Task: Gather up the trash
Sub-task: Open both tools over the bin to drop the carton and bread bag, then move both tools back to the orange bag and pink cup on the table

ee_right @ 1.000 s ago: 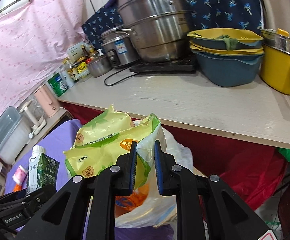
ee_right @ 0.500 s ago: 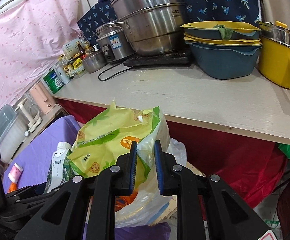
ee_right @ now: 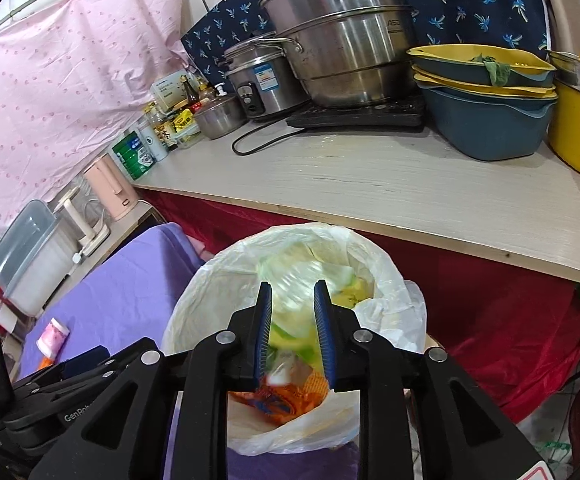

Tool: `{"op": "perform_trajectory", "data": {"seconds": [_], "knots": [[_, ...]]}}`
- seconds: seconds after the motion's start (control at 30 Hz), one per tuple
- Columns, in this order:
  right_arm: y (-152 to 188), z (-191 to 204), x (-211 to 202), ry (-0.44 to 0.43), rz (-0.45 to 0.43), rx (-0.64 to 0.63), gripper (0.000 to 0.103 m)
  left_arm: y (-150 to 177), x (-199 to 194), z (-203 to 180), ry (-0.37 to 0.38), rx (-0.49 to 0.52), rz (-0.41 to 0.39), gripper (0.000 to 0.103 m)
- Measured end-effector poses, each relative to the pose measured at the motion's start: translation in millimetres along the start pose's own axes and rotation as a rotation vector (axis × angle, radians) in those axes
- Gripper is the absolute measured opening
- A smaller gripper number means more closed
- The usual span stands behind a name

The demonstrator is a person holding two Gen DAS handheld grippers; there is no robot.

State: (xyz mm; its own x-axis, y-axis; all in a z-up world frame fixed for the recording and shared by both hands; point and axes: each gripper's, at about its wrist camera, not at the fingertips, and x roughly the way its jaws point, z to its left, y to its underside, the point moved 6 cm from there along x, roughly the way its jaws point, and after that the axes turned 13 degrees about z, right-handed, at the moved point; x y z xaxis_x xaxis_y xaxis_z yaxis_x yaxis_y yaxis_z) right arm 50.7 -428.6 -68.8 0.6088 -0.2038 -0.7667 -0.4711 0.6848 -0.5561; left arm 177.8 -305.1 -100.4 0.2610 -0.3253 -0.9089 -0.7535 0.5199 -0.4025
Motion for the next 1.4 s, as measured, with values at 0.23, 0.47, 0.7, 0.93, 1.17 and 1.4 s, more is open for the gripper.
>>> {"op": "perform_trajectory", "data": {"seconds": [0.23,0.47,0.7,0.93,1.17,1.4], "knots": [[2.0,17.6,-8.7,-0.012,-0.010,-0.024,0.026,4.2,-10.1,22.9,-0.019,-0.039,-0.013,0.076],[9.0,39.4,-12.9,-0.011,-0.013,-0.057,0.036,10.5,-20.5,48.0,-0.067,-0.067,-0.041,0.076],[16.5,65.0,-11.5,-0.024,-0.001,-0.090,0.036,16.7,-32.5,76.0,-0.096,-0.103,-0.061,0.076],[31.3,101.9,-4.6,-0.055,0.027,-0.147,0.036,27.6,-41.4,115.8,-0.140,-0.163,-0.064,0.076],[56.1,152.7,11.2,-0.106,0.077,-0.218,0.036,45.2,-51.0,174.9,-0.216,-0.257,-0.069,0.076],[81.1,200.2,28.6,-0.148,0.131,-0.282,0.036,64.2,-59.2,237.3,-0.273,-0.367,-0.063,0.076]]}}
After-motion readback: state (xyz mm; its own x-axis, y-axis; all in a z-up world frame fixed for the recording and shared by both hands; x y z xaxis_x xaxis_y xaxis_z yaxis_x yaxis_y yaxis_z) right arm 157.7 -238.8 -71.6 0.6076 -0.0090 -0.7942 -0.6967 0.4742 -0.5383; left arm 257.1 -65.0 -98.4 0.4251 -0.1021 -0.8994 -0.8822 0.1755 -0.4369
